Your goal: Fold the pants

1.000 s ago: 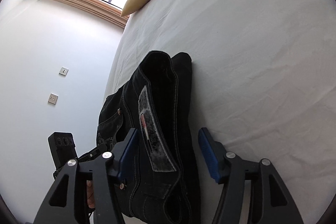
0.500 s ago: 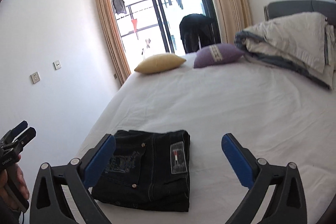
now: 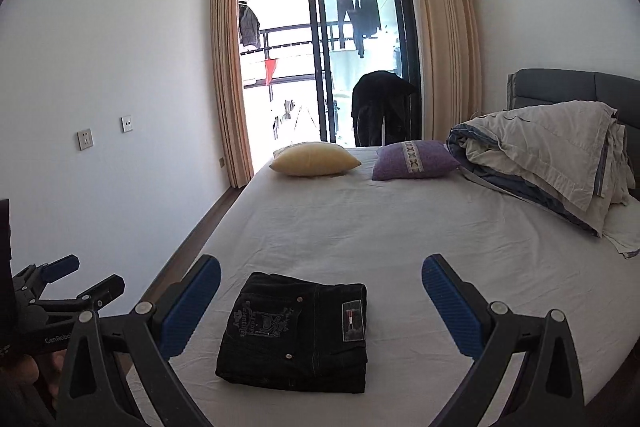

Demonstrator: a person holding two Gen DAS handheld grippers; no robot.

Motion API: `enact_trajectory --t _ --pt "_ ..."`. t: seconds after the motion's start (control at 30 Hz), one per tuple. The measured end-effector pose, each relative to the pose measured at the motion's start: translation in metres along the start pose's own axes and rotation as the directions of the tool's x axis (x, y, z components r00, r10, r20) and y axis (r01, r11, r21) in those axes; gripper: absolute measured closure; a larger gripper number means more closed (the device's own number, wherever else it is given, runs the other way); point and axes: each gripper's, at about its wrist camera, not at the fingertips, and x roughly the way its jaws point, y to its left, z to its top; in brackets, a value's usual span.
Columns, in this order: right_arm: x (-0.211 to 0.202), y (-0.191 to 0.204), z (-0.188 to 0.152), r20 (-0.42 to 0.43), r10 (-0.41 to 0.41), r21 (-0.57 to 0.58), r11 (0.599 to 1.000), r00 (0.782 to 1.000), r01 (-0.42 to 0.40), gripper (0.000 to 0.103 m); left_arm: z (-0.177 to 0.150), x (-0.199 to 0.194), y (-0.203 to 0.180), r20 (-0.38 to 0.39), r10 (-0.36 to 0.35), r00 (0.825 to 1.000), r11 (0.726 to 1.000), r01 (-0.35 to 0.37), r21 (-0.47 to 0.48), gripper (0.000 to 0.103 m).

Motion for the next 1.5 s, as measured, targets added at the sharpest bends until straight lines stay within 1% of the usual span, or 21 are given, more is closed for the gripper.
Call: enact_trajectory --t 0.1,0.2,0.3,0.47,0.57,0.77,1.07,1.5 --pt "0.012 0.006 -0.016 -0.074 -0.028 -0.009 1.0 0.997 0.028 0.0 -0.016 0.026 -0.005 -0.09 -0.017 0.996 1.0 0.016 -0.019 0.0" --pt "0.026 0.007 -0.032 -0.154 -0.026 0.027 0.999 0.988 0.031 0.0 -0.03 0.047 -0.009 -0.148 -0.008 0.989 1.0 0.007 -0.012 0.0" --pt "0.037 0.008 -0.043 -0.207 -0.023 0.046 0.998 0.978 0.034 0.0 -0.041 0.063 -0.01 -0.182 -0.006 0.983 1.0 0.005 -0.006 0.0" --pt "0.046 0.013 -0.052 -0.248 -0.022 0.038 0.999 0.968 0.033 0.0 -0.048 0.084 -0.012 -0.218 -0.013 0.976 1.0 0.012 -0.007 0.0" --pt "0.048 0.014 -0.055 -0.266 -0.021 0.041 0.999 0.964 0.033 0.0 -0.05 0.093 -0.013 -0.236 -0.019 0.972 1.0 0.019 -0.006 0.0" --pt "0.056 0.013 -0.065 -0.32 -0.024 0.06 0.997 0.947 0.046 0.0 -0.054 0.101 -0.016 -0.258 -0.017 0.966 1.0 0.018 0.001 0.0" --pt "0.061 0.014 -0.072 -0.358 -0.035 0.055 0.997 0.933 0.058 0.0 -0.054 0.103 -0.017 -0.271 -0.008 0.962 1.0 0.009 0.005 0.0" --pt "0.063 0.016 -0.075 -0.378 -0.032 0.052 0.997 0.925 0.056 0.0 -0.059 0.107 -0.021 -0.284 -0.008 0.959 1.0 0.01 0.005 0.0"
